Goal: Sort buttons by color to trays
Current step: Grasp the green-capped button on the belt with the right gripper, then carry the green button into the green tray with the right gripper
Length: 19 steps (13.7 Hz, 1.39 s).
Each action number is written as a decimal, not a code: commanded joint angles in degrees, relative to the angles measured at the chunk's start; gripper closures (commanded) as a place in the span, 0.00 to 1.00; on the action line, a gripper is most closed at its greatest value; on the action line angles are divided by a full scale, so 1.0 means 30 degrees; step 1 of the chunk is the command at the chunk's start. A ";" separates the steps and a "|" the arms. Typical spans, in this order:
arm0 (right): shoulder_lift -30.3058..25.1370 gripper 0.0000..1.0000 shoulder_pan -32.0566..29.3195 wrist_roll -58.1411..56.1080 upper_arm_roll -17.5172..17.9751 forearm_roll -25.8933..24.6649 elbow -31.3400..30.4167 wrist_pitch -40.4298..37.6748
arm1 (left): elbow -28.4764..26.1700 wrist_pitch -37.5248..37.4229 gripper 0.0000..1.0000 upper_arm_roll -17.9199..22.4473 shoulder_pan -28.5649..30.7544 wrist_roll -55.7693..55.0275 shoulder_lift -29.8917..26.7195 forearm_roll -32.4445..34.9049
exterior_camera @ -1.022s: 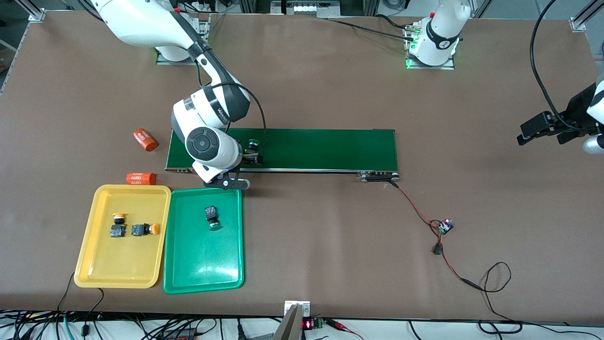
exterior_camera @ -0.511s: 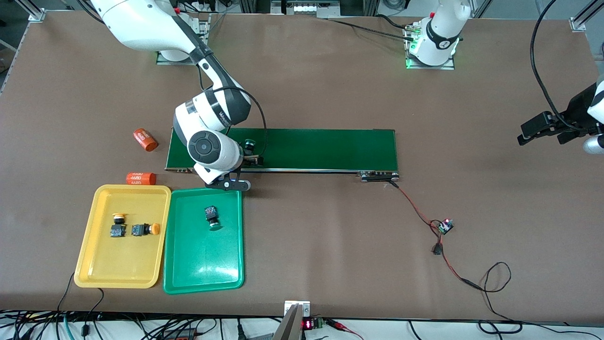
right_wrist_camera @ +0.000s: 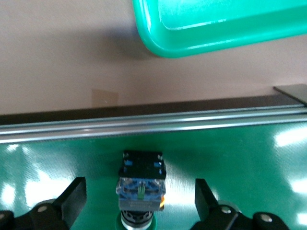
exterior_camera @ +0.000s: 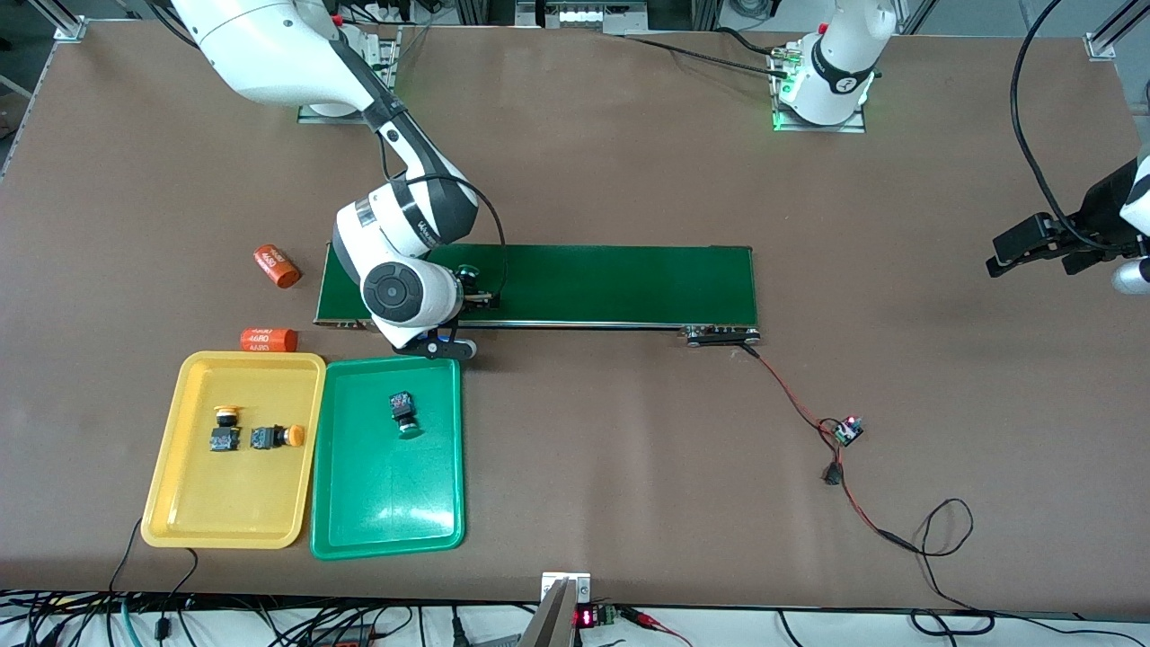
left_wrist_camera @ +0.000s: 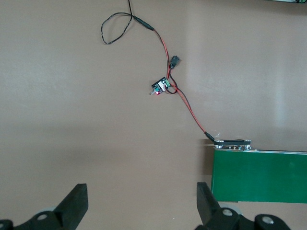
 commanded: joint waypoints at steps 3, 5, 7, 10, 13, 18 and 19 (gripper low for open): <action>-0.0877 0.00 -0.0429 -0.0702 0.0135 0.0363 -0.0211 -0.1553 | -0.0115 0.0179 0.00 0.0004 0.0128 0.0236 -0.0084 -0.0258; -0.1606 0.00 -0.0750 -0.1550 0.0105 0.0393 -0.1230 -0.1410 | -0.0115 0.0179 0.00 0.0004 0.0128 0.0236 -0.0084 -0.0228; -0.2195 0.00 -0.1044 -0.2137 0.0105 0.0393 -0.2171 -0.1233 | -0.0115 0.0179 0.00 0.0004 0.0128 0.0236 -0.0084 -0.0257; -0.2081 0.00 -0.1191 -0.2404 0.0047 0.0393 -0.2817 0.0021 | -0.0115 0.0179 0.00 0.0033 0.0128 0.0236 -0.0055 -0.0258; -0.1905 0.00 -0.1162 -0.2287 0.0047 0.0393 -0.2936 0.0642 | -0.0115 0.0179 0.00 0.0033 0.0128 0.0236 -0.0055 -0.0258; -0.1875 0.18 -0.1308 -0.2374 0.0047 0.0393 -0.2907 0.0642 | -0.0115 0.0179 0.00 0.0062 0.0128 0.0236 -0.0055 -0.0258; -0.1875 0.30 -0.1309 -0.2374 0.0047 0.0393 -0.2907 0.0642 | -0.0115 0.0179 0.00 0.0062 0.0128 0.0236 -0.0055 -0.0258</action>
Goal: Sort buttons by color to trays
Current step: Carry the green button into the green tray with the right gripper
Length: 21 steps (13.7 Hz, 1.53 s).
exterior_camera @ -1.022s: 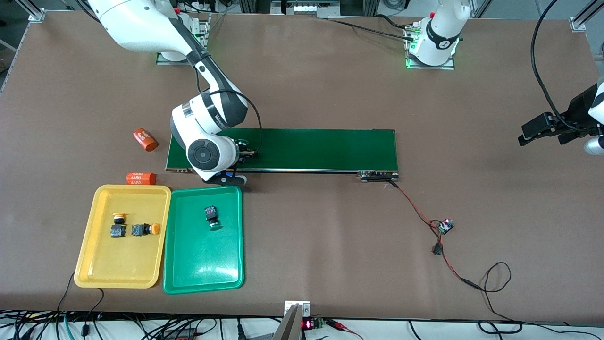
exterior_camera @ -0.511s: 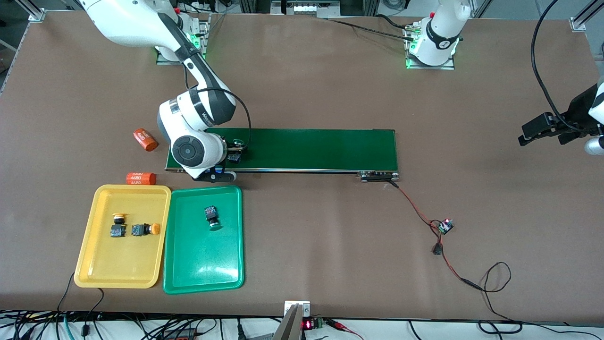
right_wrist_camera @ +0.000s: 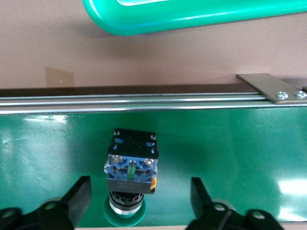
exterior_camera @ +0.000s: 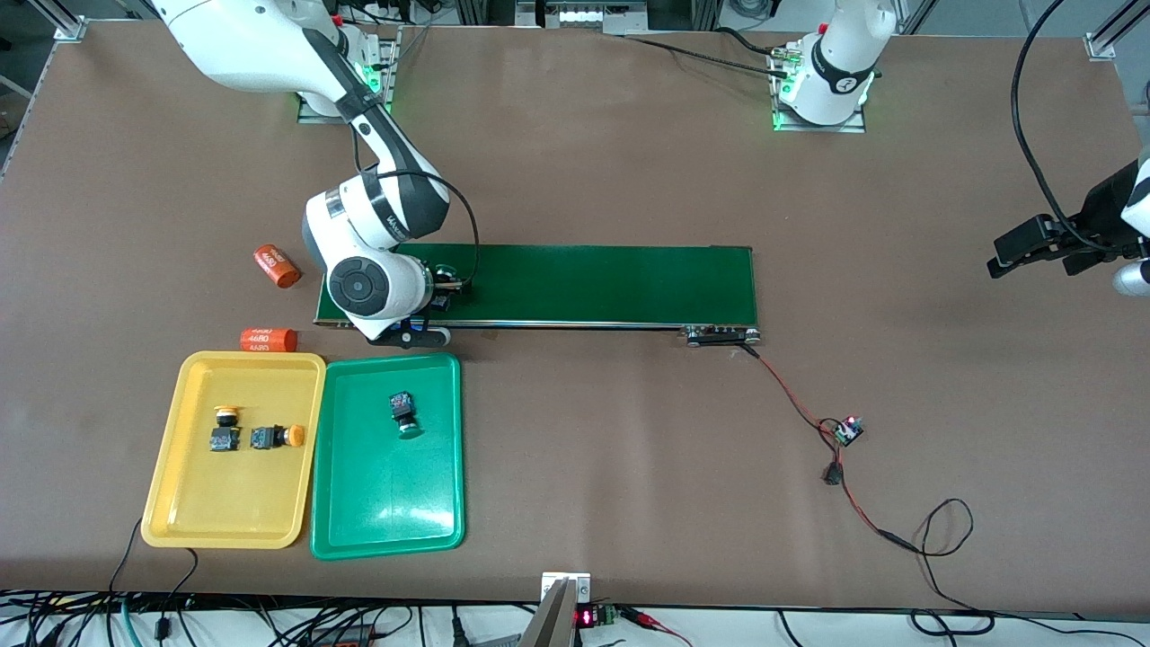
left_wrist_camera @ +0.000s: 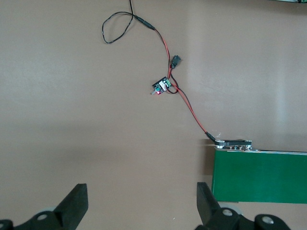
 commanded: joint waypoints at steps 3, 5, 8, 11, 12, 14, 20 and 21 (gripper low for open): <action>-0.0273 0.60 -0.0207 -0.0420 0.0069 0.0378 -0.0313 0.0404 | -0.0115 0.0179 0.00 0.0020 0.0127 0.0236 -0.0103 -0.0257; -0.0157 0.71 -0.0236 -0.0449 0.0069 0.0349 -0.0283 0.0521 | -0.0115 0.0208 0.00 0.0020 0.0185 0.0236 -0.0073 -0.0315; -0.0185 0.78 -0.0265 -0.0449 0.0069 0.0349 -0.0283 0.0522 | -0.0115 0.0208 0.00 0.0020 0.0273 0.0236 -0.0073 -0.0316; -0.0535 0.78 -0.0324 -0.1469 -0.0657 0.0174 0.0648 -0.0583 | -0.0115 0.0208 0.00 0.0020 0.0273 0.0236 -0.0073 -0.0345; -0.0595 0.78 -0.0295 -0.2287 -0.1156 0.0144 0.1698 -0.1926 | -0.0115 0.0208 0.00 0.0020 0.0273 0.0236 -0.0073 -0.0316; -0.0595 0.78 -0.0295 -0.3638 -0.2006 0.0028 0.3606 -0.4099 | -0.0115 0.0179 0.00 0.0020 0.0273 0.0236 -0.0073 -0.0316; 0.0280 0.78 -0.1056 -0.5634 -0.2948 -0.1287 0.5166 -0.0194 | -0.0115 0.0179 0.00 -0.0009 0.0244 0.0236 -0.0073 -0.0345; 0.0574 0.78 -0.1173 -0.5606 -0.2948 -0.1697 0.5166 0.0747 | -0.0115 0.0179 0.00 -0.0009 0.0244 0.0236 -0.0073 -0.0345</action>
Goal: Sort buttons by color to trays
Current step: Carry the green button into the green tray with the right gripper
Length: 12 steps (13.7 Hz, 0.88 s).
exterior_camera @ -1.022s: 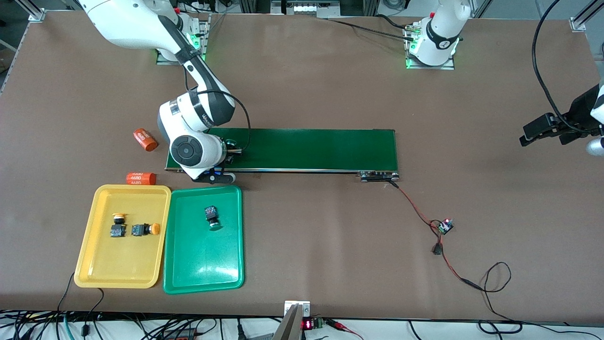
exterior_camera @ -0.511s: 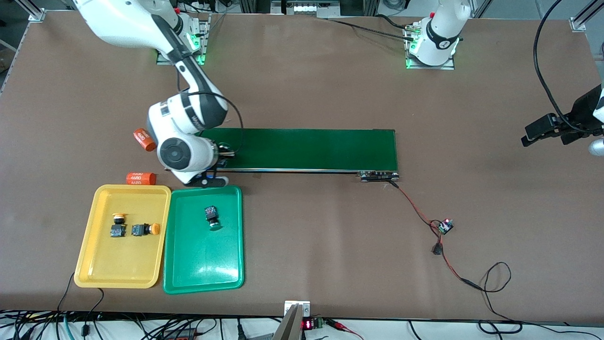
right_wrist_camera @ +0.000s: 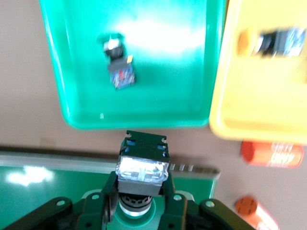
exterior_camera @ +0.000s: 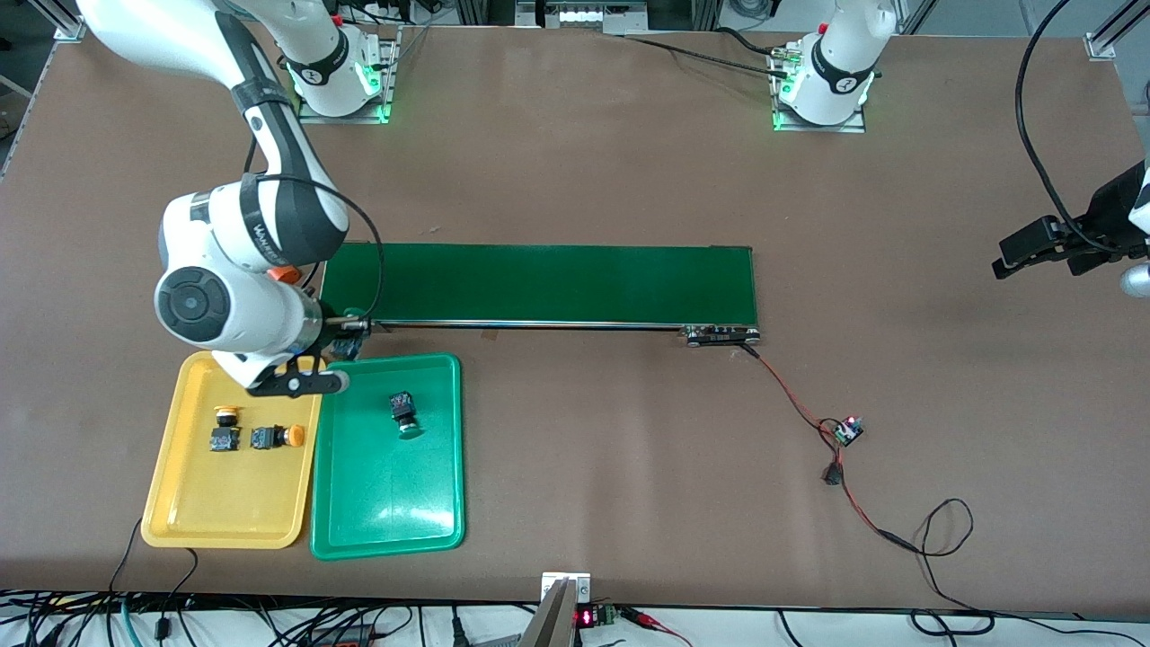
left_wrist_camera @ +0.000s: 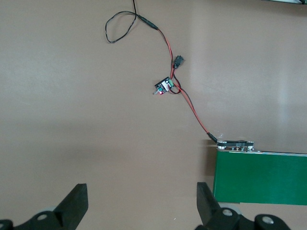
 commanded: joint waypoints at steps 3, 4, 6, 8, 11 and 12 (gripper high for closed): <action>0.2012 0.77 -0.0266 -0.0275 0.0088 -0.1854 0.0438 0.5207 | -0.0115 0.0178 0.00 -0.0017 0.0093 0.0236 -0.0109 -0.0374; 0.2509 0.77 -0.0237 -0.0274 0.0088 -0.2119 0.0380 0.6411 | -0.0115 0.0178 0.00 -0.0017 0.0064 0.0236 -0.0109 -0.0404; 0.3302 0.77 -0.0208 -0.0158 0.0088 -0.2501 0.0437 0.7969 | -0.0115 0.0178 0.00 -0.0017 0.0093 0.0236 -0.0109 -0.0404; 0.3889 0.77 -0.0179 -0.0070 -0.0173 -0.3057 0.0438 0.8996 | -0.0115 0.0207 0.00 -0.0017 0.0093 0.0236 -0.0080 -0.0433; 0.4301 0.76 -0.0208 0.0048 -0.0175 -0.2972 0.0438 0.9440 | -0.0115 0.0178 0.00 -0.0017 0.0064 0.0236 -0.0080 -0.0404; 0.4388 0.75 -0.0179 0.0048 -0.0175 -0.2913 0.0438 0.9731 | -0.0115 0.0178 0.00 -0.0017 0.0064 0.0236 -0.0080 -0.0404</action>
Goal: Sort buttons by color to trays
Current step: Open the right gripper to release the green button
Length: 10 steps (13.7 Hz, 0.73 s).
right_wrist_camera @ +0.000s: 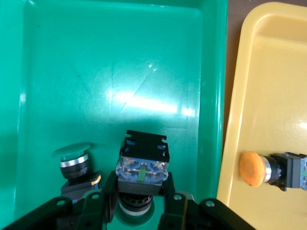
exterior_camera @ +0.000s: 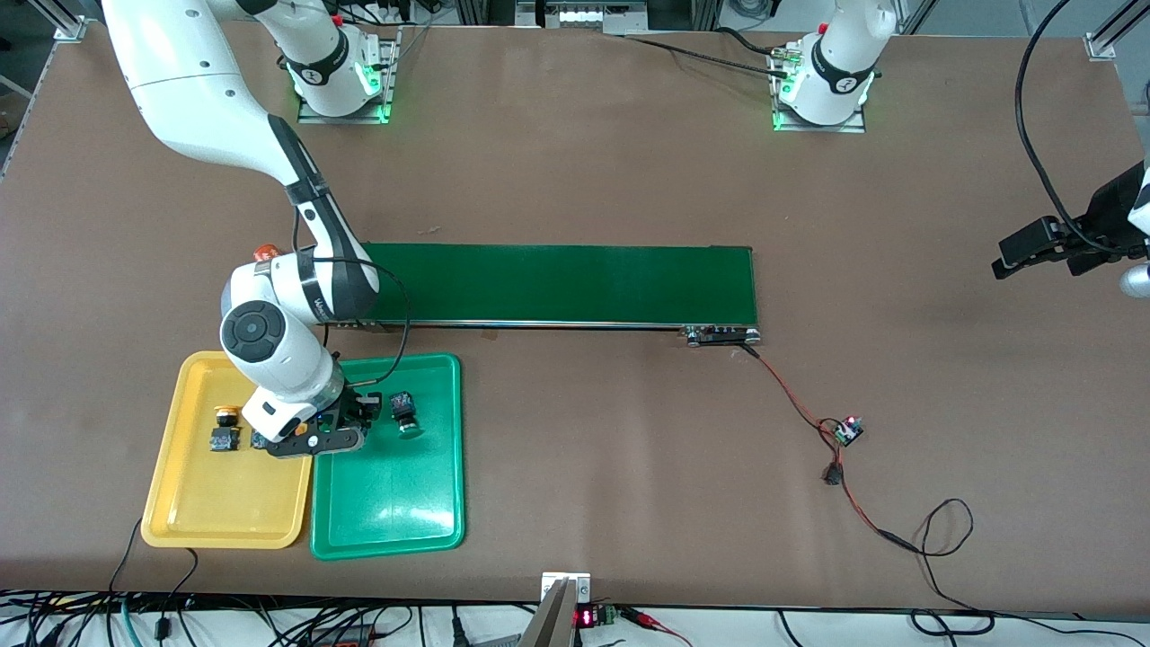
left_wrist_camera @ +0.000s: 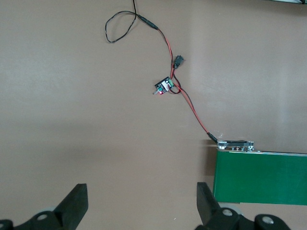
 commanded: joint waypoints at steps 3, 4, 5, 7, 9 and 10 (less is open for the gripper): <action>0.0233 0.00 0.0091 0.0471 0.0034 -0.0163 0.0351 0.0534 | -0.0144 0.0295 0.00 -0.0130 0.0065 0.0265 -0.0124 -0.0170; 0.0233 0.00 0.0062 0.0531 0.0034 -0.0192 0.0293 0.0563 | -0.0173 0.0353 0.00 -0.0161 0.0036 0.0265 -0.0211 -0.0170; 0.0233 0.00 0.0091 0.0503 0.0034 -0.0192 0.0263 0.0564 | -0.0202 0.0499 0.00 -0.0161 -0.0023 0.0265 -0.0241 -0.0141; 0.0175 0.00 0.0120 0.0386 0.0034 -0.0192 0.0263 0.0564 | -0.0320 0.0793 0.00 -0.0451 -0.0140 0.0236 -0.0358 -0.0111; -0.0146 0.00 0.0120 0.0268 0.0005 -0.0163 0.0205 0.0185 | -0.0349 0.0823 0.00 -0.0864 -0.0140 0.0236 -0.0445 0.0150; -0.0525 0.00 0.0062 0.0268 0.0005 -0.0163 0.0117 -0.0513 | -0.0378 0.0852 0.00 -0.0893 -0.0140 0.0236 -0.0446 0.0472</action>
